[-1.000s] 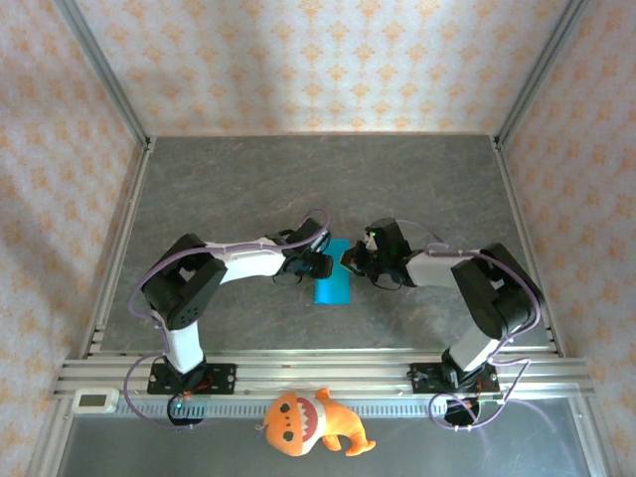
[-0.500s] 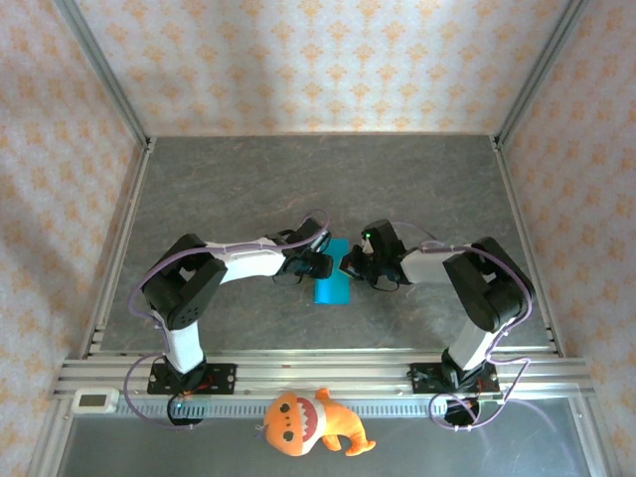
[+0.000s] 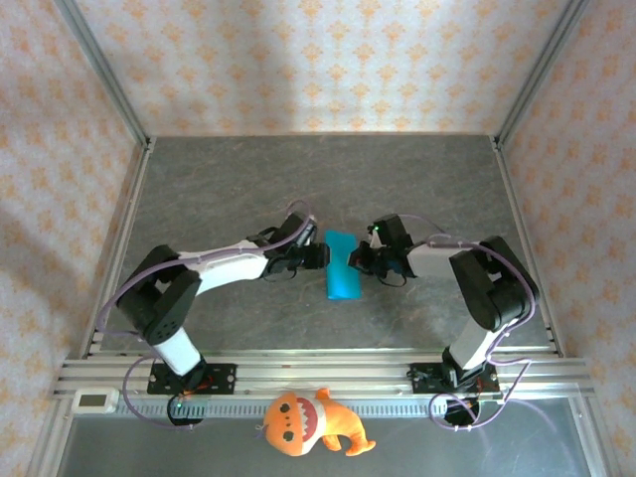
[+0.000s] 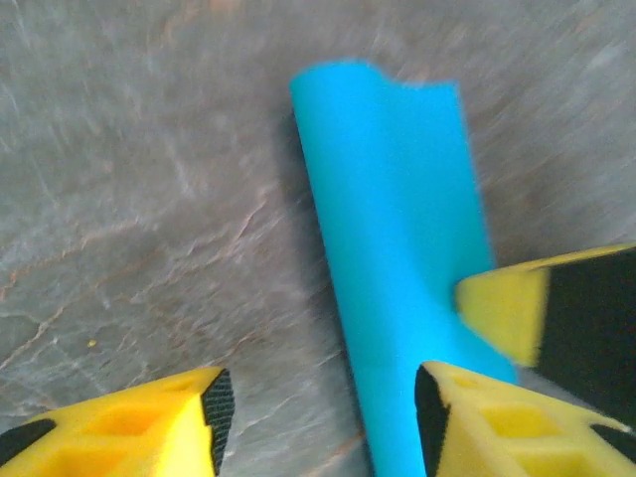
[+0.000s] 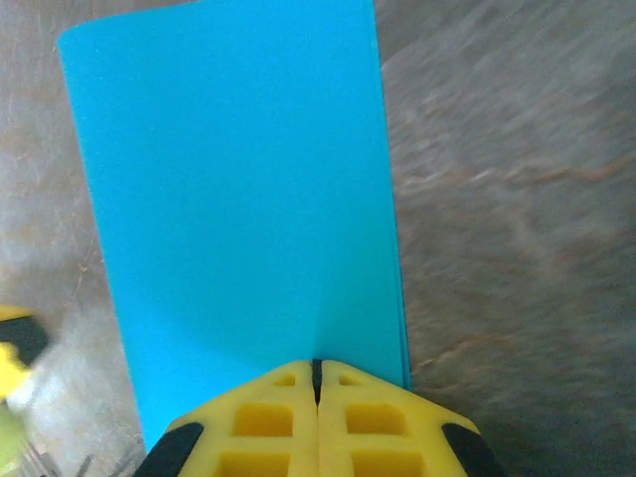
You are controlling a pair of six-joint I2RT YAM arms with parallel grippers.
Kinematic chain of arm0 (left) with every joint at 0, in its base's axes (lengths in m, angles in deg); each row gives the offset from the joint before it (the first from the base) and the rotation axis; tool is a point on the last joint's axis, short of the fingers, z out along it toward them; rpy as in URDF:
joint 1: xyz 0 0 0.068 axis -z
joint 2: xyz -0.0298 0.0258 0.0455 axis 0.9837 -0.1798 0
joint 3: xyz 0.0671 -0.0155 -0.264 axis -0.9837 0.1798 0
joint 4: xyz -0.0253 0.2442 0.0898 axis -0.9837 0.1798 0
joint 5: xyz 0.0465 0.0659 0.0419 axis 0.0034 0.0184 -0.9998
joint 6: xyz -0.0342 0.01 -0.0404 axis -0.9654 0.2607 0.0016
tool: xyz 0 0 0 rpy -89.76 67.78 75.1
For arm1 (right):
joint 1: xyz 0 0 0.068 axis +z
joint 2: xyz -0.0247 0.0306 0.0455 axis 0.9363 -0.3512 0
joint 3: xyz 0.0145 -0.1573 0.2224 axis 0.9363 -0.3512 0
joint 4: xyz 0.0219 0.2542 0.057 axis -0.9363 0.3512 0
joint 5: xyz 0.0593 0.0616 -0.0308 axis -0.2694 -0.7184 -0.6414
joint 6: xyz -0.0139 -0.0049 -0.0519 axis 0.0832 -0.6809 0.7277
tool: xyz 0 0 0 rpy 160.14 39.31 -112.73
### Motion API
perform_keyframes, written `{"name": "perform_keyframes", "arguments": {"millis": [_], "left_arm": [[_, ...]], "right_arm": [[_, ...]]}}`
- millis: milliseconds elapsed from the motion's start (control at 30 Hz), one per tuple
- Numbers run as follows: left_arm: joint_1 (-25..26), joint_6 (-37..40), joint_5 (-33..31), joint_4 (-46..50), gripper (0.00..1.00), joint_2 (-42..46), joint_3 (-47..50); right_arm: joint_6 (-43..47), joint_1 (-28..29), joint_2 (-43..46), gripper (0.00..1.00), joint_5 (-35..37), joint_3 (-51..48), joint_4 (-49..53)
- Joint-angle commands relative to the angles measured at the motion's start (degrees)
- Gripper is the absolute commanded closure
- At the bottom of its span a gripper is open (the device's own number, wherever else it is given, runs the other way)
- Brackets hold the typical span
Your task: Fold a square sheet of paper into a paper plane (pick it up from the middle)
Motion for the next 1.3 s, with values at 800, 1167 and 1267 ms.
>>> {"name": "perform_keyframes", "arguments": {"millis": [800, 1167, 1267], "left_arm": [[-2.4, -13.0, 28.5, -13.1, 1.0, -14.9, -7.7], [-3.7, -8.9, 27.6, -7.7, 1.0, -17.0, -8.2], [-4.0, -7.2, 26.6, -5.7, 1.0, -17.8, -8.3]], "right_arm": [[3.5, -3.3, -3.4, 1.0, 5.8, -2.9, 8.5], [2.9, -3.4, -3.7, 1.0, 5.7, -3.7, 7.5], [2.8, -3.4, -3.9, 1.0, 5.6, -3.7, 7.3]]}}
